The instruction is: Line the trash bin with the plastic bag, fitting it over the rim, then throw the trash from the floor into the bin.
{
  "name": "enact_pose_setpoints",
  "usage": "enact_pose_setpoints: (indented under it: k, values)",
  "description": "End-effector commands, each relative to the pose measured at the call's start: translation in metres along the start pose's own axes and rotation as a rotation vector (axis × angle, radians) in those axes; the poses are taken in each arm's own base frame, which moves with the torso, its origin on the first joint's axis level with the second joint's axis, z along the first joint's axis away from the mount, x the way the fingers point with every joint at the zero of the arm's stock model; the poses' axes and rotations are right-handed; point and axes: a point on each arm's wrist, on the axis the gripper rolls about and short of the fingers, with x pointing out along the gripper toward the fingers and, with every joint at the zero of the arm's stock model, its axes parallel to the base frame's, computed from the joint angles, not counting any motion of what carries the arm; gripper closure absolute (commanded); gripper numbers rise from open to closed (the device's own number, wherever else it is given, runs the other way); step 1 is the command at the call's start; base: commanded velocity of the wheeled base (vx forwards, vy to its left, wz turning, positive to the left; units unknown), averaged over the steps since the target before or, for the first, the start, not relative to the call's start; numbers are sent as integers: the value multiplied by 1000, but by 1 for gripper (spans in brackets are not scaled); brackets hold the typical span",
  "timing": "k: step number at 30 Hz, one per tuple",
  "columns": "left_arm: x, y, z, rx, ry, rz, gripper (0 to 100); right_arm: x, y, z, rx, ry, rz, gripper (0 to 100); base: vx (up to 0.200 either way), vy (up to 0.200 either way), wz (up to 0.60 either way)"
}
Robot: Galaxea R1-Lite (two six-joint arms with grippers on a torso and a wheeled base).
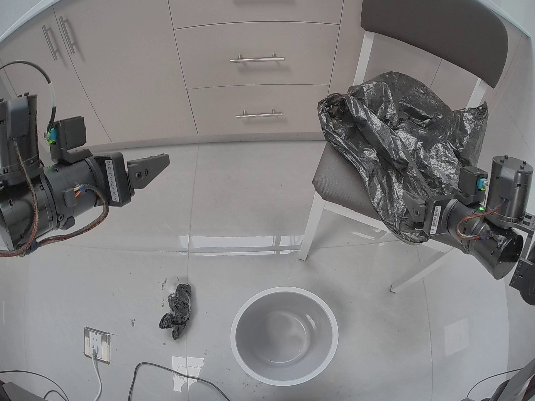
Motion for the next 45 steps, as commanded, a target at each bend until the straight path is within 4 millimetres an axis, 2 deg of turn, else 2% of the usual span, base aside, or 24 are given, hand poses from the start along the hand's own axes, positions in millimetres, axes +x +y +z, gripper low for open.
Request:
enact_pose_setpoints:
  k: [1,7,11,16,23,33,36,37,45]
  values:
    - [3,0,-2,-1,3,0,0,19,4,-13,-22,53,-47,0,0,0,0]
    - [7,-1,-3,2,12,0,0,20,-6,-14,-4,57,-98,0,0,0,0]
    - [8,-1,-6,5,19,1,0,15,-10,-25,20,85,-143,0,0,0,0]
    - [12,-2,-9,8,35,-2,0,24,-16,-33,60,113,-202,0,0,0,0]
    - [14,-5,-11,12,46,-14,0,16,-10,-47,65,157,-174,0,0,0,0]
    - [20,-10,-18,16,25,-35,0,6,-8,-65,198,237,-185,0,0,0,0]
    - [20,-10,-19,17,25,-36,0,6,-8,-65,223,244,-191,0,0,0,0]
    - [19,-11,-20,17,19,-42,0,7,-7,-60,297,229,-196,0,0,0,0]
    - [19,-11,-22,17,19,-42,0,14,5,-39,496,156,-165,0,0,0,0]
